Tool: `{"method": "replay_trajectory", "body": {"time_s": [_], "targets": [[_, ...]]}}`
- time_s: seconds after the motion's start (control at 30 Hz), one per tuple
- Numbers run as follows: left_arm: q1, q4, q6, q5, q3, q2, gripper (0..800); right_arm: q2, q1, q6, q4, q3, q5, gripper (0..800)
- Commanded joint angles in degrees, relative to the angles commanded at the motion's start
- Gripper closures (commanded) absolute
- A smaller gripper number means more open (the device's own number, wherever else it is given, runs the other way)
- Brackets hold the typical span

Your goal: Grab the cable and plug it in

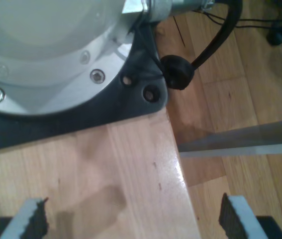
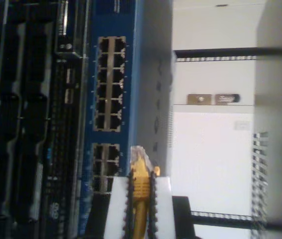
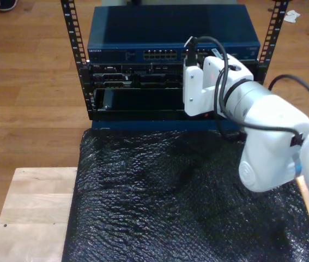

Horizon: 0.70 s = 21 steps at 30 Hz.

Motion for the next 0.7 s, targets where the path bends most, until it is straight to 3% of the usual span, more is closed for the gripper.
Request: {"method": "replay_trajectory", "body": {"time_s": [0.3, 0.7], "targets": [[0.0, -0.1, 0.0, 0.0, 0.1, 0.0, 0, 3.7, -1.4, 0.5, 0.2, -2.7, -3.1, 800], [0.0, -0.1, 0.0, 0.0, 0.1, 0.0, 0, 7.9, -1.3, -0.4, 0.2, -1.8, -15.1, 800]]}}
